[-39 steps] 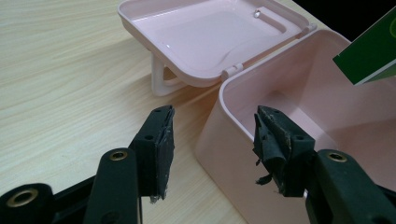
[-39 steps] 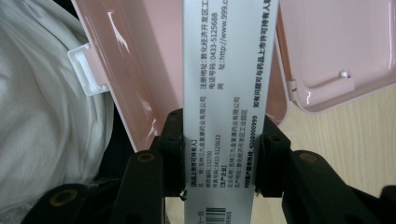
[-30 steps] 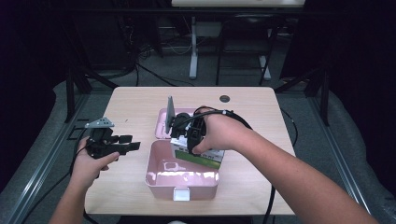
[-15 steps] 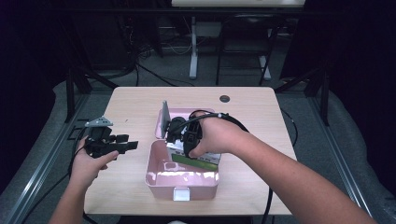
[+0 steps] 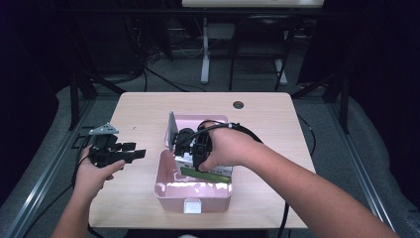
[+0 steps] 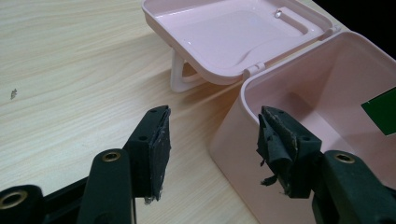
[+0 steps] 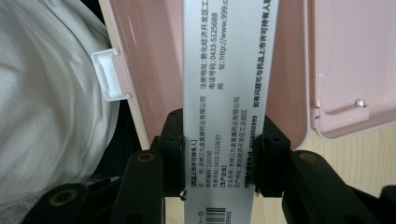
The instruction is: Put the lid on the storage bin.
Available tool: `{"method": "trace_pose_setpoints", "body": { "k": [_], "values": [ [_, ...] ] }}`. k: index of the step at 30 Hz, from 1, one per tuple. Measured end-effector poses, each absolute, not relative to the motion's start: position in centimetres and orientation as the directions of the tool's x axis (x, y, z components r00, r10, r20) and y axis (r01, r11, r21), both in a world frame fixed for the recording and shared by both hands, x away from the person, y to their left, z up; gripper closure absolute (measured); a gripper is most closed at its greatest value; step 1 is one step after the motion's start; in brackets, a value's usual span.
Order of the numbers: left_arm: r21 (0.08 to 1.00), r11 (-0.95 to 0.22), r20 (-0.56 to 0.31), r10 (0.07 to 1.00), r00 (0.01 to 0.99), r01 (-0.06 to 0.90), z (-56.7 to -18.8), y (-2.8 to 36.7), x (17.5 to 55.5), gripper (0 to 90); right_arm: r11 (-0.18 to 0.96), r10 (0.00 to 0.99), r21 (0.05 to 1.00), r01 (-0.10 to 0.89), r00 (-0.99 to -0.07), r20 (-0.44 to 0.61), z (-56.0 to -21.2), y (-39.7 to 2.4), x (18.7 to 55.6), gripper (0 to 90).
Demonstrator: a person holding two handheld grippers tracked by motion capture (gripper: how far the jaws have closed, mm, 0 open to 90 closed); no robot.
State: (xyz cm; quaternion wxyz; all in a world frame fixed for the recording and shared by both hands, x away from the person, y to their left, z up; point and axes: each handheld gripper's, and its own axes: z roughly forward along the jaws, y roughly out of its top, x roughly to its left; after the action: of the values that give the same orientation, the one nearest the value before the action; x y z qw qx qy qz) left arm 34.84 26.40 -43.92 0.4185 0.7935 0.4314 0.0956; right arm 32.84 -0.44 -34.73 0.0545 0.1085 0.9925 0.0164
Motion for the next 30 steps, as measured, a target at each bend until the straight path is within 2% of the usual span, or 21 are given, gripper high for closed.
{"method": "trace_pose_setpoints", "body": {
  "k": [30],
  "values": [
    [0.755,-0.245,-0.212,0.787,0.58,0.609,-43.7,27.3,34.9,43.9,0.983,0.185,0.042,0.181,-0.978,-0.102,-35.6,0.1,31.5,61.4]
  ]
}}
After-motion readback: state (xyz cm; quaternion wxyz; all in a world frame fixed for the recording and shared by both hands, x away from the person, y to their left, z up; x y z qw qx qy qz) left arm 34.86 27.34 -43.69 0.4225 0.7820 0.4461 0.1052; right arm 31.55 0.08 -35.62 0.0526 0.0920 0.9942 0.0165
